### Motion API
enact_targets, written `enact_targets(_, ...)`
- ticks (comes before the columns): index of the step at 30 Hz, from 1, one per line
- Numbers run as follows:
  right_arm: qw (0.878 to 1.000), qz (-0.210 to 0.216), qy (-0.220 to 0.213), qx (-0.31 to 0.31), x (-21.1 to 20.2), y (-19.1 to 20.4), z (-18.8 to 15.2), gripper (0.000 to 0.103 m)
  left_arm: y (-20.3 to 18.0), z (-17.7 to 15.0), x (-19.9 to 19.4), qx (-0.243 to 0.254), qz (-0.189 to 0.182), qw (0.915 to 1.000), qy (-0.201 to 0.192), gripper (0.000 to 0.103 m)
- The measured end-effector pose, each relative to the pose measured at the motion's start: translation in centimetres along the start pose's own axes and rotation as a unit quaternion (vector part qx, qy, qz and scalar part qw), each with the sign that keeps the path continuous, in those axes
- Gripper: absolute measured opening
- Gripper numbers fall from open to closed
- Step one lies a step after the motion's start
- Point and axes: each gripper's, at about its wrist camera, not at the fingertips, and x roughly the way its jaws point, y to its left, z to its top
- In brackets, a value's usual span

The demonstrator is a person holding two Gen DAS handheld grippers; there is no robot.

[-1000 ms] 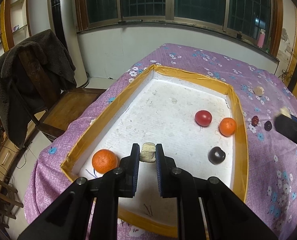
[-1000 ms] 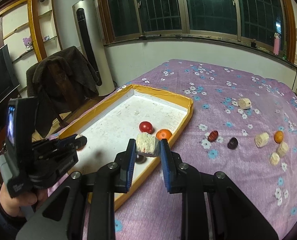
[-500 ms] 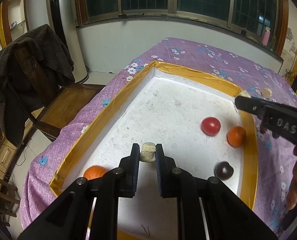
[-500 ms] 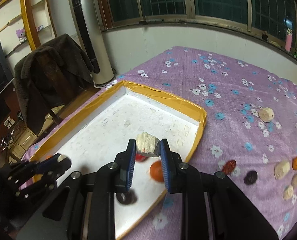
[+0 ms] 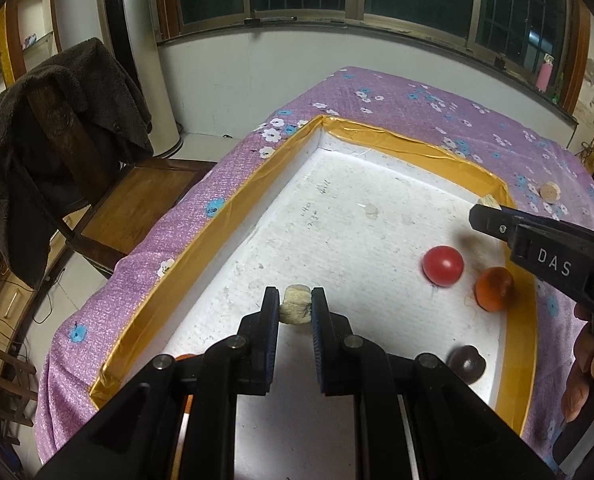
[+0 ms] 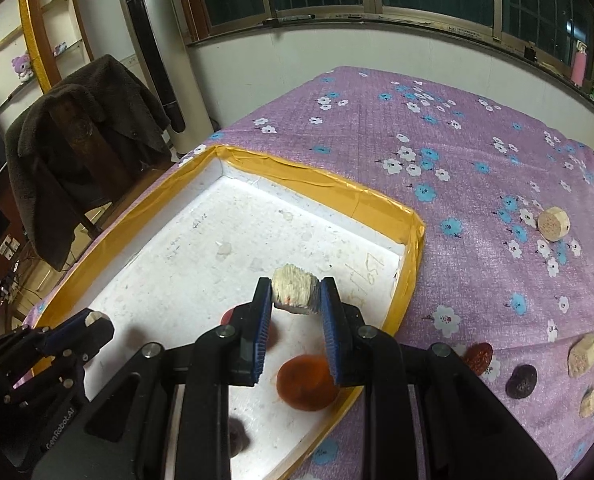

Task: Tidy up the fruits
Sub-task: 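Lower both cream pieces into the tray and open both tools, then grasp a round cream piece with the right tool while the left tool grasps the black fruit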

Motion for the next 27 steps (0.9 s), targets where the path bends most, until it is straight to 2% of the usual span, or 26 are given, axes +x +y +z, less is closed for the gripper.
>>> enact_targets(8,1.000,-0.007,0.007,0.004,1.5,-0.3,0.6,0.026,0.0,0.4,0.7,-0.007,-0.008,0.9999,0.010,0.015)
enact_targets(10,1.000,-0.006,0.011,0.004,1.9,-0.2,0.8,0.026,-0.1,0.5,0.5,-0.004,-0.011,0.9999,0.008,0.038)
enact_targets(11,1.000,-0.007,0.012,0.005,2.1,-0.2,0.8,0.026,0.0,0.4,0.4,-0.004,-0.011,0.9999,0.009,0.064)
enact_targets(12,1.000,-0.006,0.015,0.005,2.3,-0.1,0.9,0.027,0.1,0.4,0.2,-0.005,-0.007,1.0000,0.005,0.081)
enact_targets(13,1.000,-0.006,0.019,0.004,2.3,-0.1,0.9,0.028,0.3,0.3,-0.3,-0.007,0.001,0.9999,-0.007,0.082)
enact_targets(15,1.000,-0.013,0.014,0.006,1.8,-0.2,0.9,0.052,0.5,0.0,-1.3,-0.010,0.016,0.9994,-0.028,0.082)
enact_targets(17,1.000,-0.019,-0.004,0.018,0.5,-0.8,0.7,0.063,0.5,-0.1,-2.3,-0.010,0.020,0.9989,-0.040,0.082)
enact_targets(20,0.998,-0.023,-0.030,0.045,-2.3,-2.5,-0.3,0.064,0.2,-0.5,-4.2,-0.020,0.011,0.9978,-0.063,0.082)
enact_targets(22,0.996,-0.034,-0.050,0.063,-4.8,-4.0,-1.5,0.065,-0.5,-1.0,-5.5,-0.022,-0.008,0.9968,-0.076,0.082)
enact_targets(27,0.987,-0.076,-0.090,0.111,-11.7,-9.5,-7.3,0.069,-4.6,-2.1,-7.2,0.014,-0.052,0.9951,-0.082,0.082)
